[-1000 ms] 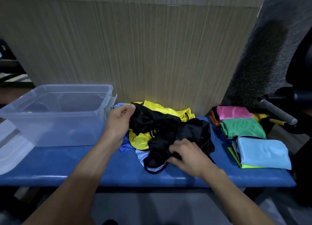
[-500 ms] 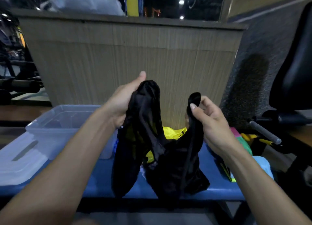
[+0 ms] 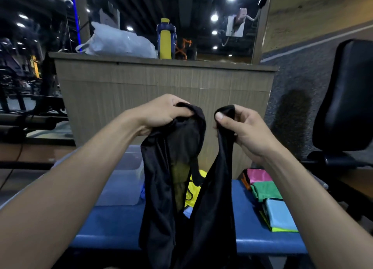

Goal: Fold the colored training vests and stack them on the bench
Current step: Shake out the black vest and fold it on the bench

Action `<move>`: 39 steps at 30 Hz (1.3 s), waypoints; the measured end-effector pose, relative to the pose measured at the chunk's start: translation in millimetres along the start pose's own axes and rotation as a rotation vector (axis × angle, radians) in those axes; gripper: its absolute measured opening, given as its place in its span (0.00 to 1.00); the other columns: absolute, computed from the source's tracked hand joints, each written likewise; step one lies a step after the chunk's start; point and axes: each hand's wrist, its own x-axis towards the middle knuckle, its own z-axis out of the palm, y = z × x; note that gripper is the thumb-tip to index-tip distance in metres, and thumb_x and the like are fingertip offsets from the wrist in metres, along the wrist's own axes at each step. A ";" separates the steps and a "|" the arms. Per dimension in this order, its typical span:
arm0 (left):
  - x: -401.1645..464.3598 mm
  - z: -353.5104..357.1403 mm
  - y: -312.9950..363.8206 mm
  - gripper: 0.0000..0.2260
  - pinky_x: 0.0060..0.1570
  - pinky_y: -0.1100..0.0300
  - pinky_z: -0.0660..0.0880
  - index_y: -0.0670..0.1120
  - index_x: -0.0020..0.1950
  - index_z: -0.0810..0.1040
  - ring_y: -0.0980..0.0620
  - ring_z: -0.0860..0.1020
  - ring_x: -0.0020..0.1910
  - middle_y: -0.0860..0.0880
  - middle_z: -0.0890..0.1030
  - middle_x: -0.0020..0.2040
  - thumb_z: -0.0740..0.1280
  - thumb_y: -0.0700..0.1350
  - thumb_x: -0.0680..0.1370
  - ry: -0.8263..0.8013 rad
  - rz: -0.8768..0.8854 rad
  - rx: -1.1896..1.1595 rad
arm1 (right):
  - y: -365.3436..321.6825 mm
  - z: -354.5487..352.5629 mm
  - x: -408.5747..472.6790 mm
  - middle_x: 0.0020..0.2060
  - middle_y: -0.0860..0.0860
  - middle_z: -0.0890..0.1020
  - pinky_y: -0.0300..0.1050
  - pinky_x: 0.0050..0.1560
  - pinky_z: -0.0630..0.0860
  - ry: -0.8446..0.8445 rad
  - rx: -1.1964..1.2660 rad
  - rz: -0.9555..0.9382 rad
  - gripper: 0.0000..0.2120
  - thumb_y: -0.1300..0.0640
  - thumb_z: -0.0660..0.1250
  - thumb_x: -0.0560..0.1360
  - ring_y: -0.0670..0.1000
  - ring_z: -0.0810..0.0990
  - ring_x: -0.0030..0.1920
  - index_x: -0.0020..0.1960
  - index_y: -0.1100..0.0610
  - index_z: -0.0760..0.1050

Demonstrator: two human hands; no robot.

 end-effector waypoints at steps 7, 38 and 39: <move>0.7 -5.4 14.1 0.15 0.43 0.57 0.76 0.43 0.49 0.85 0.48 0.85 0.44 0.48 0.87 0.44 0.58 0.41 0.85 0.147 0.026 0.274 | -11.5 -0.6 -5.5 0.37 0.51 0.84 0.38 0.39 0.76 -0.147 -0.062 0.066 0.04 0.54 0.74 0.71 0.46 0.81 0.37 0.40 0.54 0.84; 4.5 17.6 1.2 0.17 0.32 0.63 0.71 0.34 0.50 0.81 0.52 0.77 0.34 0.45 0.80 0.37 0.69 0.50 0.81 -0.143 -0.136 0.092 | 2.9 25.1 -3.1 0.38 0.55 0.86 0.50 0.46 0.78 0.001 -0.445 0.022 0.06 0.51 0.76 0.74 0.49 0.83 0.39 0.43 0.54 0.86; 3.5 17.3 -0.7 0.12 0.34 0.64 0.74 0.37 0.52 0.81 0.53 0.79 0.36 0.46 0.82 0.38 0.68 0.47 0.82 -0.153 -0.131 0.036 | 7.0 23.4 -1.4 0.38 0.57 0.85 0.48 0.44 0.75 0.016 -0.475 0.031 0.07 0.50 0.76 0.73 0.48 0.81 0.37 0.42 0.54 0.86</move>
